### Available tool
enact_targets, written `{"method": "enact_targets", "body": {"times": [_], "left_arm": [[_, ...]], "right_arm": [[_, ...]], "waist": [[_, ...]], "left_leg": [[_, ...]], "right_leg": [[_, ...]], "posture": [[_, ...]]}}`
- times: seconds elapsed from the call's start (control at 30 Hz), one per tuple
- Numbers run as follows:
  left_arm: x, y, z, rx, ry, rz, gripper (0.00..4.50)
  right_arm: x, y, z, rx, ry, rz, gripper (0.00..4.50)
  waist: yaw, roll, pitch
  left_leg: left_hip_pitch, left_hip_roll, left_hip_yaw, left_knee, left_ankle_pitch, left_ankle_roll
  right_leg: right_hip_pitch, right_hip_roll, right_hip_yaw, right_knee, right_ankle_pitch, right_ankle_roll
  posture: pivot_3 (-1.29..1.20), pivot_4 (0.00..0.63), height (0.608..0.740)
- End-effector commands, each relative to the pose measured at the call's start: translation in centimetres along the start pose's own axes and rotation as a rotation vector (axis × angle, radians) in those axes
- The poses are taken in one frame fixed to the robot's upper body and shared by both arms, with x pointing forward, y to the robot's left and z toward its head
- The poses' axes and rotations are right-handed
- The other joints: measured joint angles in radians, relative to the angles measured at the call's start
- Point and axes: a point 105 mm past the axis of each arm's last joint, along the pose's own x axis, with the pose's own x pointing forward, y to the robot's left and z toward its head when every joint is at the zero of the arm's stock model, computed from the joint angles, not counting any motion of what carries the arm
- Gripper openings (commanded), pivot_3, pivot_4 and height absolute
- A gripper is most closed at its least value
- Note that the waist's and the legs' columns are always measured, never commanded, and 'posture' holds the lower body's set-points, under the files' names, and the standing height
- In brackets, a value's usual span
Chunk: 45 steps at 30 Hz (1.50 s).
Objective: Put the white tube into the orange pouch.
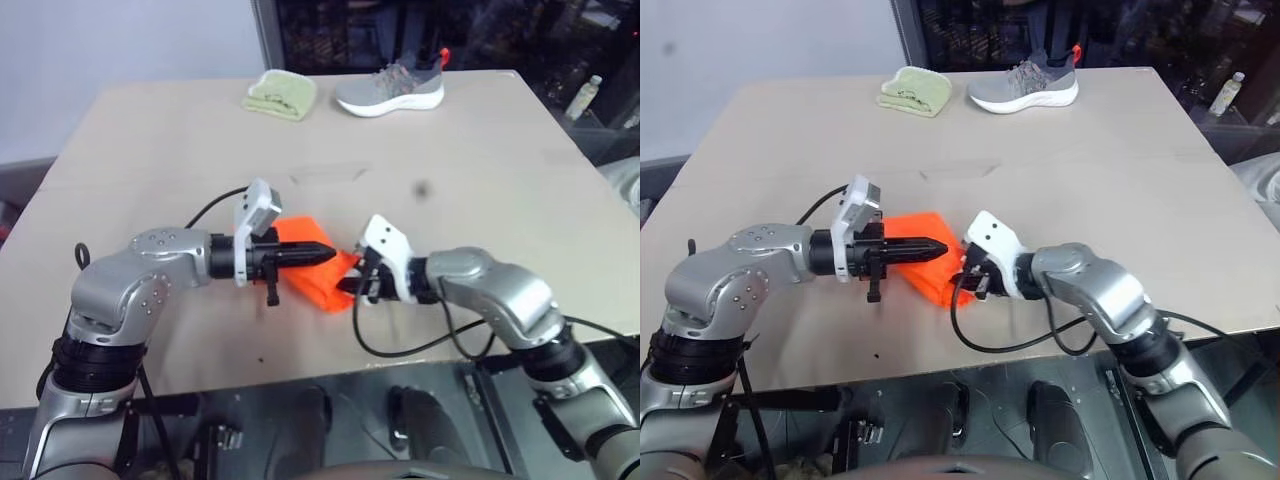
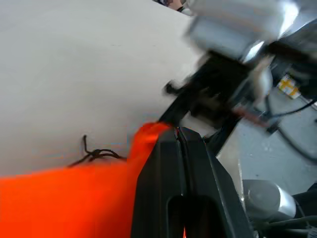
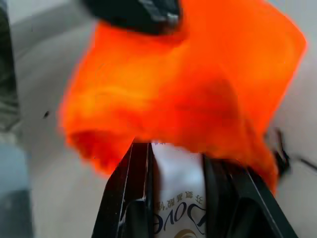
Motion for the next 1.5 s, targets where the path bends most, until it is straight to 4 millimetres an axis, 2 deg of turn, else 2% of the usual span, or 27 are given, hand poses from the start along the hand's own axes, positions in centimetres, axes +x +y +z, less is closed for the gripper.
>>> {"method": "enact_targets", "body": {"times": [0.03,0.1,0.2,0.27,0.3,0.4,0.53,0.63,0.7,0.8,0.93,1.03,1.23,1.3,1.37,1.5], "left_arm": [[-0.7,-0.5,0.9,0.032,-0.011,-0.008,0.00],[-0.9,-0.4,0.8,0.026,-0.005,-0.005,0.00],[-1.1,-0.3,0.6,0.012,-0.003,0.003,0.00],[-1.4,0.0,0.4,-0.007,-0.007,0.019,0.00],[-1.7,0.2,0.0,-0.019,-0.002,0.028,0.00],[-2.1,0.7,-1.0,-0.037,0.010,0.047,0.00],[-2.4,1.1,-2.6,-0.002,0.076,0.062,0.00],[-2.3,0.6,-3.1,0.015,0.084,0.046,0.73],[-2.1,0.3,-3.5,0.051,0.089,0.053,1.74],[-2.0,0.1,-4.1,0.067,0.090,0.075,3.01],[-2.4,0.1,-4.5,0.081,0.088,0.108,3.01],[-2.5,-0.1,-4.9,0.118,0.102,0.122,3.01],[-2.5,-1.8,-5.7,0.185,0.123,0.100,3.01],[-2.7,-1.7,-5.8,0.170,0.118,0.114,3.01],[-2.7,-1.6,-5.8,0.166,0.113,0.126,3.01],[-2.8,-1.7,-5.9,0.164,0.109,0.138,3.01]], "right_arm": [[1.0,-0.7,1.4,-0.003,-0.064,-0.042,1.41],[1.3,-0.6,1.3,0.008,-0.075,-0.040,1.88],[1.2,-0.5,1.2,-0.020,-0.081,-0.058,3.10],[0.5,-0.8,1.3,-0.046,-0.100,-0.104,4.14],[-0.5,-0.7,1.4,-0.061,-0.121,-0.110,4.46],[-2.7,-0.1,1.5,-0.104,-0.140,-0.114,4.46],[-5.5,0.5,0.3,-0.230,-0.055,-0.155,4.46],[-6.6,-0.7,0.3,-0.288,-0.037,-0.236,4.50],[-6.7,-1.9,0.5,-0.381,-0.027,-0.300,4.50],[-5.9,-3.6,0.7,-0.491,-0.023,-0.373,4.50],[-4.4,-4.3,0.6,-0.601,-0.009,-0.369,4.50],[-4.0,-4.6,0.2,-0.665,0.014,-0.359,4.50],[-6.0,-3.1,-0.6,-0.751,0.036,-0.281,4.50],[-6.3,-2.4,-0.8,-0.791,0.048,-0.243,4.50],[-5.5,-2.2,-1.1,-0.812,0.047,-0.228,4.50],[-3.6,-3.4,-0.3,-0.816,0.001,-0.305,4.50]], "waist": [[0.000,0.000,0.000],[-0.001,0.000,0.000],[-0.001,0.000,0.000],[0.000,0.000,0.000],[0.001,0.000,0.000],[0.000,0.000,0.000],[0.000,0.000,0.000],[-0.001,0.000,0.000],[-0.002,0.000,0.000],[-0.001,0.000,0.000],[0.000,0.000,0.000],[0.002,0.000,0.000],[0.004,0.000,0.000],[0.004,0.000,0.000],[0.002,0.000,0.000],[-0.007,-0.001,0.000]], "left_leg": [[0.000,0.000,0.001,0.000,0.000,0.000],[0.000,-0.001,0.003,0.000,0.000,0.000],[0.000,-0.001,0.003,0.000,0.000,0.000],[0.000,-0.001,0.003,0.000,0.000,0.000],[0.000,-0.001,0.003,0.000,0.000,0.000],[0.000,-0.001,0.003,0.000,0.000,0.000],[0.000,0.000,0.004,0.000,0.000,0.000],[0.000,0.000,0.004,-0.001,0.000,0.000],[0.000,0.001,0.006,-0.001,0.000,-0.001],[0.000,0.001,0.007,-0.001,0.000,-0.001],[-0.001,0.001,0.008,-0.001,0.000,0.000],[-0.001,0.001,0.009,-0.002,0.000,-0.001],[-0.001,0.001,0.013,-0.002,-0.001,-0.001],[-0.001,0.001,0.013,-0.002,-0.001,-0.001],[0.001,0.001,0.013,-0.001,-0.001,-0.001],[0.003,0.005,0.016,-0.001,-0.001,-0.001]], "right_leg": [[0.000,0.000,0.001,0.000,0.000,0.000],[0.000,-0.001,0.003,0.000,0.000,0.000],[0.000,-0.001,0.003,0.000,0.000,0.000],[0.000,-0.001,0.003,0.000,0.000,0.000],[0.000,-0.001,0.003,0.000,0.000,0.000],[-0.001,-0.001,0.004,-0.001,0.000,0.000],[-0.001,-0.001,0.004,0.000,0.000,0.000],[-0.002,-0.001,0.004,0.000,0.000,0.000],[-0.003,-0.002,0.004,0.000,0.000,0.000],[-0.003,-0.002,0.004,-0.001,0.000,0.000],[-0.004,-0.002,0.004,-0.001,0.000,0.000],[-0.004,-0.002,0.005,-0.001,0.000,0.000],[-0.005,-0.003,0.008,-0.002,0.000,0.000],[-0.005,-0.003,0.009,-0.002,0.000,0.000],[-0.005,-0.002,0.008,-0.001,0.000,0.000],[-0.006,-0.001,0.008,-0.001,0.000,0.000]], "posture": [[0.00,0.150,0.740],[0.00,0.150,0.740],[0.00,0.150,0.740],[0.00,0.150,0.740],[0.00,0.150,0.740],[0.00,0.150,0.740],[0.00,0.150,0.740],[0.00,0.150,0.740],[0.00,0.150,0.740],[0.00,0.150,0.740],[0.00,0.150,0.740],[0.00,0.150,0.740],[0.00,0.150,0.740],[0.00,0.150,0.740],[0.00,0.150,0.740],[0.00,0.150,0.740]]}}
